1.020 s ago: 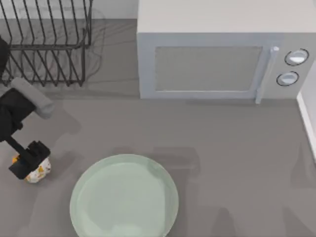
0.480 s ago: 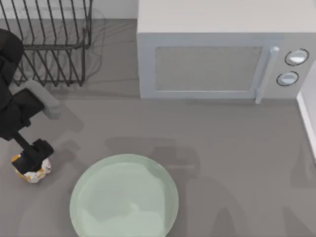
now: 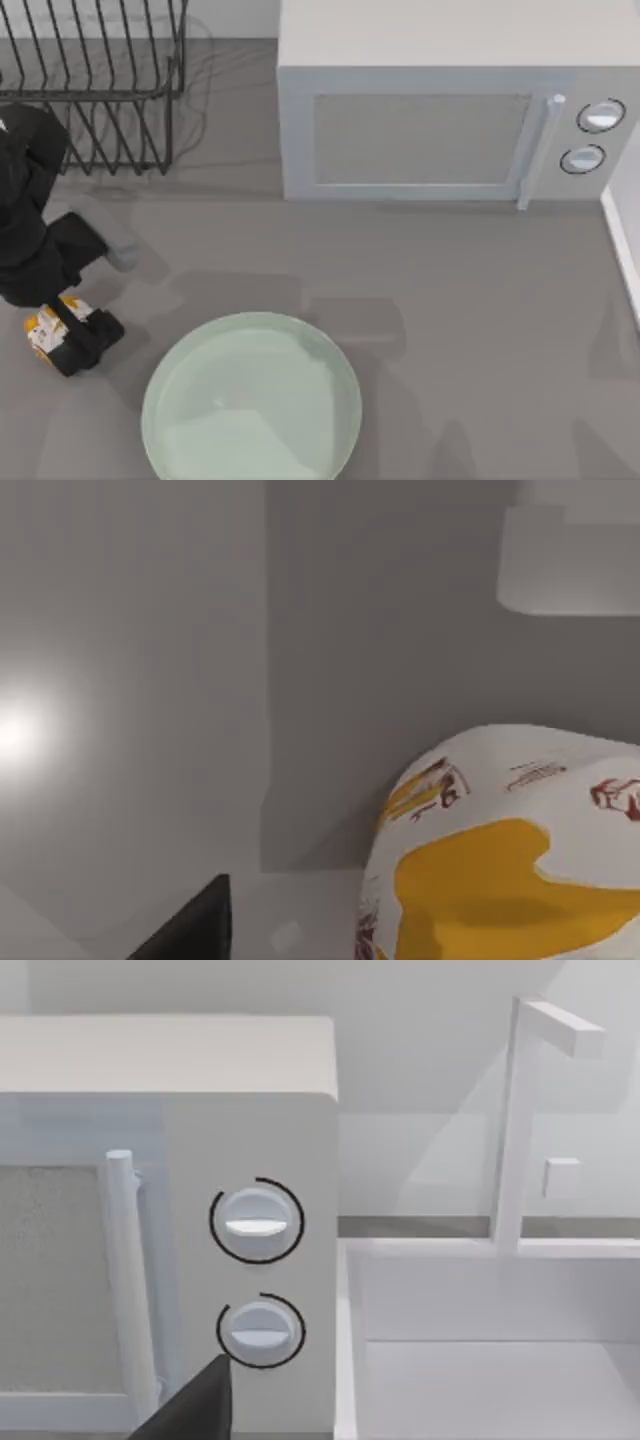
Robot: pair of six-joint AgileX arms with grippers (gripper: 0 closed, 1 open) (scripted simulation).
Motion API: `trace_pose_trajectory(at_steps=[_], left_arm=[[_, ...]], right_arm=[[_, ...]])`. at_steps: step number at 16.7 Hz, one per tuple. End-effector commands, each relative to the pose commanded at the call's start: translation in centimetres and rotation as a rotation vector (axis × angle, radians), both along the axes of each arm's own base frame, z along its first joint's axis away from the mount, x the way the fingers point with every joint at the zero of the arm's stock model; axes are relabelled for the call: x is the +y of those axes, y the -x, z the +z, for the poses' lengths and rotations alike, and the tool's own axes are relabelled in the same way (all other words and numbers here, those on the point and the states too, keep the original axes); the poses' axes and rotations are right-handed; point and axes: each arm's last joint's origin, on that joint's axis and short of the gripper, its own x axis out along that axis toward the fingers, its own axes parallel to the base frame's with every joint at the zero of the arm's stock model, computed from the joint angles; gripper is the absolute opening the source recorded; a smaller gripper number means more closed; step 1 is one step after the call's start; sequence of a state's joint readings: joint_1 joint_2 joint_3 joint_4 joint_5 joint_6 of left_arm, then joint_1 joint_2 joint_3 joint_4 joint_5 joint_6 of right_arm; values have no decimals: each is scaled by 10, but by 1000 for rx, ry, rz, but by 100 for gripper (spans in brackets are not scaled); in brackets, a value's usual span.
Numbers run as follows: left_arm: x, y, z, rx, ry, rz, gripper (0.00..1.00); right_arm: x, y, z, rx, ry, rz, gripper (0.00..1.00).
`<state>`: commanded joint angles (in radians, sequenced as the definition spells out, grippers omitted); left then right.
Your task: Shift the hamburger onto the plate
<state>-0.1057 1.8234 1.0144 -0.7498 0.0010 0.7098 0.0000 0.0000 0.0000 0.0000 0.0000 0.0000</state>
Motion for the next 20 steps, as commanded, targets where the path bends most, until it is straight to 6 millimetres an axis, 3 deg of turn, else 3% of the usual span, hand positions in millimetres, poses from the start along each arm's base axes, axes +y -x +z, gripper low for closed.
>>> trace_pose_trajectory(at_steps=[3, 8, 20], left_arm=[[0, 2, -25, 4, 0, -1, 100], [0, 3, -29, 7, -1, -1, 100], [0, 3, -29, 7, -1, -1, 10]], right_arm=[[0, 0, 0, 0, 0, 0, 100], [0, 0, 0, 0, 0, 0, 100], [0, 0, 0, 0, 0, 0, 100]])
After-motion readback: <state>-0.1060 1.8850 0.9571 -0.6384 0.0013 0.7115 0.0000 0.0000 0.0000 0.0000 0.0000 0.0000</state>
